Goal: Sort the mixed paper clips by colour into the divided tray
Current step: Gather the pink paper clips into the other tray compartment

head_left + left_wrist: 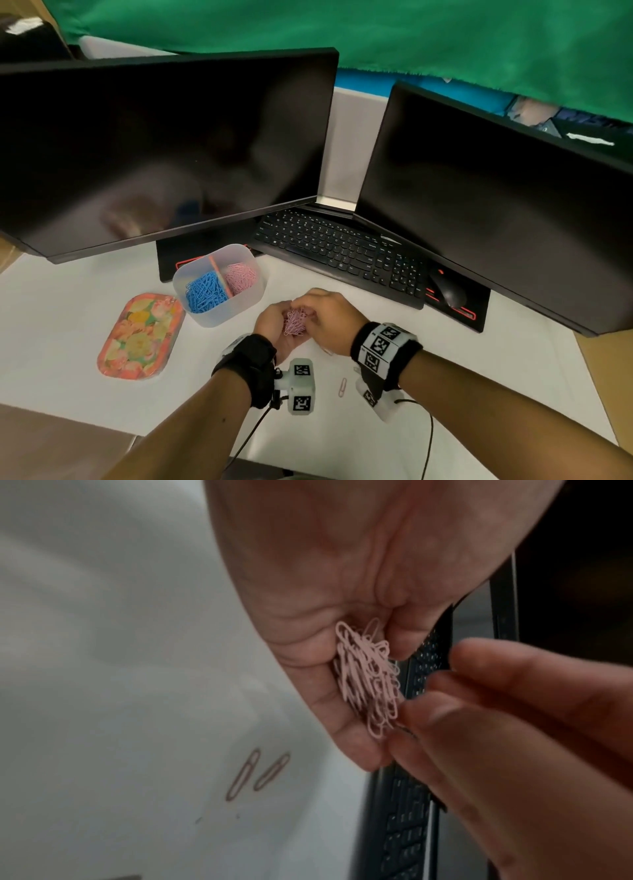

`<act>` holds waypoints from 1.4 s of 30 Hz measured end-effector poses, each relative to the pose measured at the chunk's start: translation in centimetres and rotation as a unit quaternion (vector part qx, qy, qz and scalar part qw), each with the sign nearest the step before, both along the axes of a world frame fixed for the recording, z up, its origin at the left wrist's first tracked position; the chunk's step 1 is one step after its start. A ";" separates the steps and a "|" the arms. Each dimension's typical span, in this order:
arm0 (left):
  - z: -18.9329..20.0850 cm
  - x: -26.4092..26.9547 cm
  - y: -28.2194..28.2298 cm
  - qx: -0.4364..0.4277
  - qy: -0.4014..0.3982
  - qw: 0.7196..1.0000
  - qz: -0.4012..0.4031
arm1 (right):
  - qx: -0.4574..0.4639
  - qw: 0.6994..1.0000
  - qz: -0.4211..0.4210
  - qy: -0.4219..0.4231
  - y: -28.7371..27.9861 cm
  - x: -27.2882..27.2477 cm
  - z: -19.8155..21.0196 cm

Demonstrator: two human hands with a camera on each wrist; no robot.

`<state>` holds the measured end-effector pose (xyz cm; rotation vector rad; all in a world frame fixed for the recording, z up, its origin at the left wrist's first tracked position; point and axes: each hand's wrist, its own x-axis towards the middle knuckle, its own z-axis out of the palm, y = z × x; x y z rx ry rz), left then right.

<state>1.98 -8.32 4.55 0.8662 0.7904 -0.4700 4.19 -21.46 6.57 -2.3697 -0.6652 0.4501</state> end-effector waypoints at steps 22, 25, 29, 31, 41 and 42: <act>4.4 7.6 9.8 0.180 0.045 0.981 0.063 | 0.021 0.982 -0.187 0.026 -7.6 0.3 -1.2; 3.4 8.7 9.6 0.221 0.063 0.973 0.034 | 0.004 0.980 -0.195 0.032 -8.4 0.0 -1.5; 3.8 8.2 8.5 0.276 0.028 0.961 0.006 | -0.073 0.976 -0.197 0.058 -10.0 -0.6 -2.6; 4.4 7.5 7.4 0.293 -0.039 0.955 -0.007 | -0.142 0.971 -0.173 0.080 -10.6 -1.5 -3.8; -0.8 1.8 0.2 0.535 -0.266 0.609 -0.522 | -0.147 0.978 -0.010 0.146 -7.6 -8.3 -7.5; -1.6 1.3 -0.4 0.541 -0.283 0.559 -0.561 | -0.117 0.981 -0.029 0.154 -7.8 -8.2 -7.3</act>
